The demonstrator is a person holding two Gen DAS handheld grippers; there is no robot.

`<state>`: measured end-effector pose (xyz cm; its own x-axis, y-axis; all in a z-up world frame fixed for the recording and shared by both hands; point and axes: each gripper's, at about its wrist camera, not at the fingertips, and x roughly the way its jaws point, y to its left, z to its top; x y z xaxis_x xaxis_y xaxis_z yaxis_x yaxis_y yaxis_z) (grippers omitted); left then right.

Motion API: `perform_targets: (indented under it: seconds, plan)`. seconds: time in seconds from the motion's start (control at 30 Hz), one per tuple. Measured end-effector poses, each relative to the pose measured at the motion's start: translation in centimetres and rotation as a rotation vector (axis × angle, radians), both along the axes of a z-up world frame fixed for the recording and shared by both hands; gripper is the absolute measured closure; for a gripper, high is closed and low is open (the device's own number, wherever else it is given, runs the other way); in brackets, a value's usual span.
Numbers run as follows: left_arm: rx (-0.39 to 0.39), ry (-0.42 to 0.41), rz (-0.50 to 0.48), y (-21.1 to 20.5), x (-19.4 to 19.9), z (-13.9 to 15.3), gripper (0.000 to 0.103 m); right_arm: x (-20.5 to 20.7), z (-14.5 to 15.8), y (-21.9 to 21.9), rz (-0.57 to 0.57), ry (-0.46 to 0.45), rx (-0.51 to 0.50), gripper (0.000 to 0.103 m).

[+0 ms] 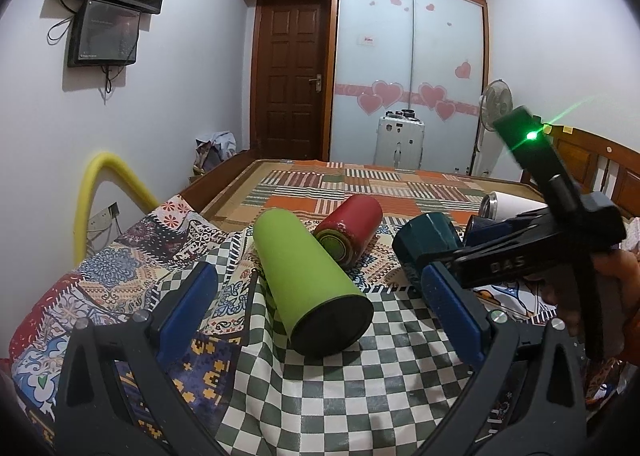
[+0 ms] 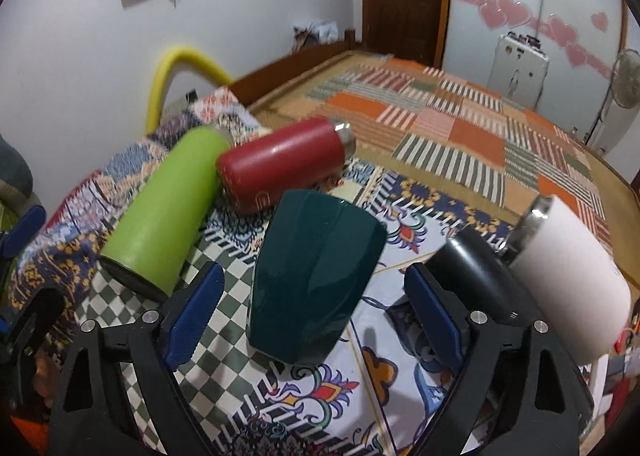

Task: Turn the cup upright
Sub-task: 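Lower the right gripper onto the dark green cup and close it, then lift the dark green cup with the right gripper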

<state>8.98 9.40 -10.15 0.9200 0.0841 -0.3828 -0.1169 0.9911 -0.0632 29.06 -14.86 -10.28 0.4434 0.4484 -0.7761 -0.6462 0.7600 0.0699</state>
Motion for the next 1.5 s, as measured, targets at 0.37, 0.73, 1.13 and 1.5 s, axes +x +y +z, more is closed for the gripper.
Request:
perform_targets:
  seconds: [0.37,0.73,1.13,1.5]
  plan:
    - [-0.003,-0.004,-0.005,0.0,-0.1,-0.2,0.000,2.0,-1.9,2.1,-0.026,0.052,-0.093,0.029]
    - [-0.002,0.002,-0.005,-0.4,-0.1,-0.2,0.000,1.4,-1.4,1.4,0.006,0.048,-0.076,0.035]
    - [0.011,-0.018,-0.021,-2.3,-1.6,1.5,0.000,-1.8,1.5,-2.6,0.010,0.000,-0.026,0.035]
    - [0.022,-0.029,-0.041,-5.1,-4.2,3.0,0.000,-6.3,3.4,-7.0,-0.017,-0.040,0.026,0.035]
